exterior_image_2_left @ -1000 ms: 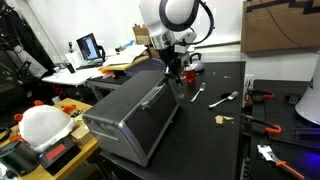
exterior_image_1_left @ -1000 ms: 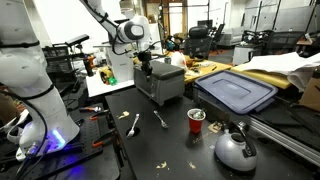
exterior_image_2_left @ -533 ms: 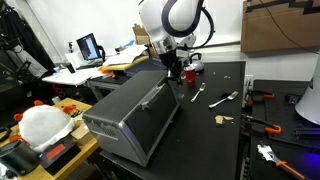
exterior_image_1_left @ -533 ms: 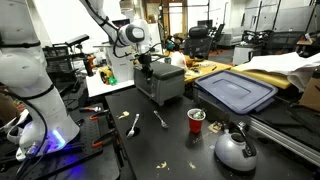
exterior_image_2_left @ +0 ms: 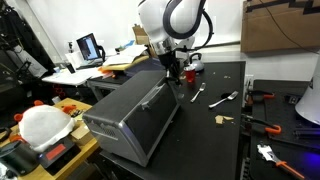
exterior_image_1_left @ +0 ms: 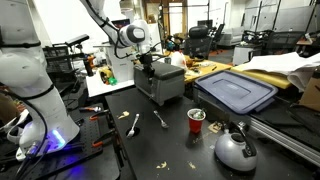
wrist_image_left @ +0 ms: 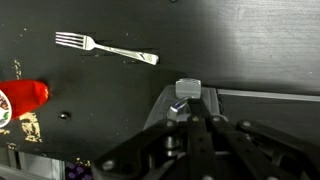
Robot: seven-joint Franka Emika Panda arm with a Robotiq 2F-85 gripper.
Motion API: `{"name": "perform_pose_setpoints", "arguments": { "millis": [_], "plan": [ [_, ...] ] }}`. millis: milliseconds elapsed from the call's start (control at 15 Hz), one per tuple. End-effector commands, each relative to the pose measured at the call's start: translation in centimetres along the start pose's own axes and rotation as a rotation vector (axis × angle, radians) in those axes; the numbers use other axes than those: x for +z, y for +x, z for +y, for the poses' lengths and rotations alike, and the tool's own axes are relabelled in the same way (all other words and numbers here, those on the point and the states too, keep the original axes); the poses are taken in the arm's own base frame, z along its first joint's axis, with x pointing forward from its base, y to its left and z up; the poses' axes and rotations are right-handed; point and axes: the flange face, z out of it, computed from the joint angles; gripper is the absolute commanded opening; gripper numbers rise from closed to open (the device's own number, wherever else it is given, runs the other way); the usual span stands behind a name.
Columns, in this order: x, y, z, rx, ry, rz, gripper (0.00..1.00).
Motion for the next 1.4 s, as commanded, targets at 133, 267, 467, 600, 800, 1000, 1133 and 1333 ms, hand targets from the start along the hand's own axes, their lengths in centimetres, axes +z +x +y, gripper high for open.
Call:
{"name": "perform_pose_setpoints", "arguments": {
  "millis": [133,267,467,600,800,1000,1133,1333],
  "plan": [
    [0.1,0.7,1.3,0.070,-0.049,0.035,0.00],
    [0.3,0.8,1.6,0.082,-0.065,0.036,0.00],
    [0.2,0.8,1.5,0.089,-0.064,0.037,0.00],
    [-0.2,0.8,1.5,0.096,-0.061,0.040,0.00],
    [-1.1,0.9,1.6,0.113,-0.069,0.059,0.00],
    [-1.2,1.0,1.5,0.116,-0.053,0.057,0.00],
    [-0.9,1.1,1.5,0.118,-0.035,0.044,0.00],
    [-0.6,1.1,1.4,0.126,0.001,0.025,0.00]
  ]
}}
